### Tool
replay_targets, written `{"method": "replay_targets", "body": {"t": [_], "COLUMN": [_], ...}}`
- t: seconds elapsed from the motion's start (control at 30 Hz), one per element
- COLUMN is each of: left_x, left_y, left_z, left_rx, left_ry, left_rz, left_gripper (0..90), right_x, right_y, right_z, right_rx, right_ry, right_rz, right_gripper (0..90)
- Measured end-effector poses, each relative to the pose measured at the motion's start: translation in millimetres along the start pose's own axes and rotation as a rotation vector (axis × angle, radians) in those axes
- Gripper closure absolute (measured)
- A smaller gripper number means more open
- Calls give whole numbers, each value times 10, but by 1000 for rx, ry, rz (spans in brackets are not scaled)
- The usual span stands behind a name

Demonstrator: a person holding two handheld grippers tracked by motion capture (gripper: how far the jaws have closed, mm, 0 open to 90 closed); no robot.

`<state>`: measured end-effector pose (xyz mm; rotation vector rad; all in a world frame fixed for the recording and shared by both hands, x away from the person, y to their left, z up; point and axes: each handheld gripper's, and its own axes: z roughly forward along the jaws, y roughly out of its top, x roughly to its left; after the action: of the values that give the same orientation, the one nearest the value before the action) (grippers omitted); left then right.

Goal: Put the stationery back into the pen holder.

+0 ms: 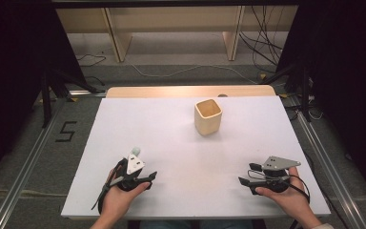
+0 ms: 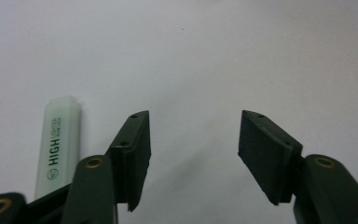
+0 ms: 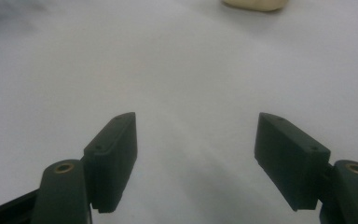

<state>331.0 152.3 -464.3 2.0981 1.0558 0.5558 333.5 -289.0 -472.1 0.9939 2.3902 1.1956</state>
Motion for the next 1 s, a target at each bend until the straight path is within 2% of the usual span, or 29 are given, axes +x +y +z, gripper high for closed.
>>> {"method": "replay_targets", "body": {"t": [0.17, 0.27, 0.33, 0.43, 0.5, 0.6, 0.77, 0.87, 0.9, 0.97, 1.0], "left_x": [78, 115, 176, 225, 275, 397, 512, 635, 635, 746, 746], "left_y": [71, 94, 128, 155, 175, 205, 243, 269, 269, 255, 255], "left_z": [1, 13, -2, -12, -7, 29, 72, 136, 136, 192, 192], "left_rx": [6, 7, 11, 17, 16, 27, 50, 74, 74, 93, 93], "left_ry": [5, 19, 47, 67, 86, 116, 141, 162, 162, 181, 181], "left_rz": [-10, -30, -42, -51, -56, -74, -69, -102, -102, -128, -128], "left_gripper": [585, 660, 718, 795, 817, 891, 898, 899, 898, 899, 898], "right_x": [1, -7, -8, -8, -9, -3, -2, -3, -3, -7, -8], "right_y": [-10, -9, -10, -20, -19, -19, -21, -20, -20, -19, -19], "right_z": [-9, -17, -16, -17, -24, -36, -35, -31, -31, -34, -36], "right_rx": [-5, 0, -1, -5, -3, -3, -4, -4, -4, -3, -3], "right_ry": [0, -1, 1, 3, 4, 5, 4, 4, 4, 2, 2], "right_rz": [2, 2, -1, -1, -5, -9, -10, -9, -9, -11, -11], "right_gripper": [304, 304, 304, 304, 304, 304, 304, 304, 304, 305, 305]}}
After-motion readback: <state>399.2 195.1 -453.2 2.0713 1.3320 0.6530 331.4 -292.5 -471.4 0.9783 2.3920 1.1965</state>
